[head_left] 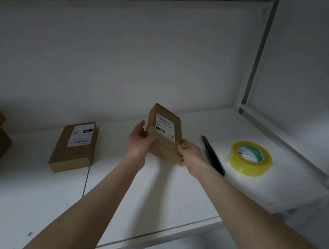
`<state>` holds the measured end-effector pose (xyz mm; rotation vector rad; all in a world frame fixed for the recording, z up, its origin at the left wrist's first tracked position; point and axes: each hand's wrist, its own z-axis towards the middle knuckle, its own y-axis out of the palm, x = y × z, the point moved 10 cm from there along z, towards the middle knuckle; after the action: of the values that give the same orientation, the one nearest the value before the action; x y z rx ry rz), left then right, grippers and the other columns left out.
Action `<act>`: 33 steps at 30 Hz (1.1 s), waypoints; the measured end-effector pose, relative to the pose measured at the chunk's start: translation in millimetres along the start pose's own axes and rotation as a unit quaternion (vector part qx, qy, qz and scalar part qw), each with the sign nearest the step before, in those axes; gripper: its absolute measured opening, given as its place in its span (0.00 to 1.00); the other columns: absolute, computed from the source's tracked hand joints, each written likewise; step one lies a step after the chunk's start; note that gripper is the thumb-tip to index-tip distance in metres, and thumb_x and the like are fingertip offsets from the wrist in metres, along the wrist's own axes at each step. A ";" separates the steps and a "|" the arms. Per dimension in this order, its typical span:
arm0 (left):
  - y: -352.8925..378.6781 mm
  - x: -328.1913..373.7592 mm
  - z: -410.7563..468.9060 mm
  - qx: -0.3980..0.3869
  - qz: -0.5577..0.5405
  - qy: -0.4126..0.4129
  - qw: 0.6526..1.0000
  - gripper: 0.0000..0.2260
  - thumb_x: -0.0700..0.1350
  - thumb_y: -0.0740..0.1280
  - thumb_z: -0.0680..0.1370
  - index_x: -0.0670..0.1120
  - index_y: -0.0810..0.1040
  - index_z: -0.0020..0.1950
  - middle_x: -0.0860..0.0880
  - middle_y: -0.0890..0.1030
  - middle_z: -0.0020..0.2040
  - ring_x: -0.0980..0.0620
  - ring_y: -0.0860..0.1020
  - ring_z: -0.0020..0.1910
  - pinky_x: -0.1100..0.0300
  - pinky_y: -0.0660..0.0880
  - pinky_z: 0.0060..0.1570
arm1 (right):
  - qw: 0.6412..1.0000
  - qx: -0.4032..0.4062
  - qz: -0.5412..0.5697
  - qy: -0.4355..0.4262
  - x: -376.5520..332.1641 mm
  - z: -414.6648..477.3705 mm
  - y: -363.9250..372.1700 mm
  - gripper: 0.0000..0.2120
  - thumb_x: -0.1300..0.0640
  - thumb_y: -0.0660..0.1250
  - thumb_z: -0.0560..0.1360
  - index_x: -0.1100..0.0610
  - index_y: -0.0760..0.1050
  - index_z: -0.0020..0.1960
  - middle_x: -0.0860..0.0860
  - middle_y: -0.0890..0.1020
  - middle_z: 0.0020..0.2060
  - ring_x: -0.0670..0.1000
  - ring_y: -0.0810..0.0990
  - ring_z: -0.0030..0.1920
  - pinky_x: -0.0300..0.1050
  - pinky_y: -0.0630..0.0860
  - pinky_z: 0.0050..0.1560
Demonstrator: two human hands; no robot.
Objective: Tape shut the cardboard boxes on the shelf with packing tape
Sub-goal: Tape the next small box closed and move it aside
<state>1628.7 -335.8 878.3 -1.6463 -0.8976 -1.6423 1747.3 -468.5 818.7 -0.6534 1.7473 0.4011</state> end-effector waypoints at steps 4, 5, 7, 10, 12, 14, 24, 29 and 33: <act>18.5 38.1 -10.1 -0.013 0.120 0.122 0.985 0.35 0.39 0.70 0.72 0.50 0.61 0.76 0.52 0.73 0.64 0.57 0.72 0.58 0.62 0.72 0.58 | 0.998 -0.022 -0.016 -0.050 -44.4 -13.3 5.4 0.31 0.43 0.63 0.79 0.54 0.60 0.77 0.52 0.74 0.68 0.55 0.75 0.66 0.43 0.71 0.59; 31.7 40.3 -16.0 -0.056 0.115 0.135 0.983 0.36 0.41 0.71 0.70 0.51 0.60 0.76 0.54 0.73 0.62 0.59 0.73 0.58 0.64 0.72 0.57 | 0.996 -0.066 0.055 -0.032 -50.2 -16.3 15.2 0.30 0.40 0.65 0.77 0.53 0.67 0.73 0.51 0.80 0.62 0.55 0.80 0.59 0.45 0.76 0.54; 61.1 36.5 -32.5 -0.166 0.063 0.115 0.977 0.32 0.39 0.70 0.71 0.52 0.63 0.72 0.56 0.73 0.59 0.63 0.74 0.57 0.70 0.72 0.54 | 0.980 -0.093 0.173 0.011 -53.8 -21.6 19.6 0.27 0.40 0.70 0.72 0.56 0.77 0.63 0.54 0.85 0.50 0.55 0.84 0.50 0.49 0.80 0.51; 62.5 35.0 -34.1 -0.160 0.020 0.093 0.983 0.16 0.39 0.65 0.74 0.48 0.74 0.62 0.51 0.79 0.56 0.58 0.79 0.53 0.63 0.75 0.54 | 0.968 -0.069 0.236 0.047 -40.2 -21.8 9.6 0.15 0.51 0.72 0.74 0.60 0.80 0.54 0.58 0.86 0.45 0.57 0.84 0.48 0.53 0.79 0.56; 22.2 35.0 -16.6 -0.008 0.016 0.090 0.996 0.18 0.37 0.63 0.76 0.44 0.74 0.65 0.48 0.79 0.60 0.51 0.77 0.59 0.58 0.73 0.59 | 0.959 -0.057 0.270 0.062 -29.8 -23.4 1.8 0.07 0.57 0.69 0.76 0.60 0.79 0.51 0.58 0.84 0.41 0.57 0.83 0.44 0.51 0.79 0.49; -14.6 33.2 -5.0 0.092 0.092 0.100 0.986 0.19 0.37 0.63 0.78 0.43 0.70 0.69 0.45 0.76 0.65 0.47 0.74 0.64 0.55 0.69 0.65 | 0.953 -0.050 0.292 0.069 -22.9 -22.0 -5.8 0.08 0.57 0.67 0.76 0.60 0.78 0.53 0.58 0.83 0.43 0.57 0.81 0.43 0.49 0.78 0.44; 31.5 -14.1 -17.6 -0.135 0.026 -0.044 0.990 0.13 0.54 0.54 0.83 0.52 0.73 0.62 0.48 0.81 0.54 0.50 0.81 0.49 0.51 0.81 0.42 | 0.980 -0.055 0.191 0.035 -20.5 -14.6 -12.7 0.16 0.54 0.70 0.76 0.61 0.77 0.61 0.58 0.84 0.49 0.57 0.82 0.49 0.48 0.79 0.46; 32.8 -43.6 -24.5 -0.114 0.139 -0.021 0.984 0.11 0.47 0.52 0.84 0.48 0.73 0.52 0.47 0.79 0.49 0.46 0.78 0.50 0.51 0.75 0.53 | 0.995 0.022 -0.091 -0.040 -6.7 -0.8 -26.2 0.27 0.47 0.66 0.78 0.54 0.65 0.74 0.51 0.74 0.68 0.54 0.75 0.65 0.50 0.72 0.65; 31.1 -78.9 -22.0 -0.099 0.255 -0.027 0.962 0.11 0.43 0.52 0.83 0.42 0.70 0.61 0.39 0.78 0.56 0.38 0.76 0.58 0.49 0.72 0.58 | 0.952 0.046 -0.302 -0.011 15.3 3.9 -25.9 0.32 0.42 0.59 0.80 0.58 0.58 0.77 0.55 0.67 0.73 0.57 0.68 0.71 0.48 0.68 0.67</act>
<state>1642.9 -373.8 800.7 -1.8702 -0.2933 -1.3585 1763.7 -490.0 804.7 -1.0642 1.4426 -0.0977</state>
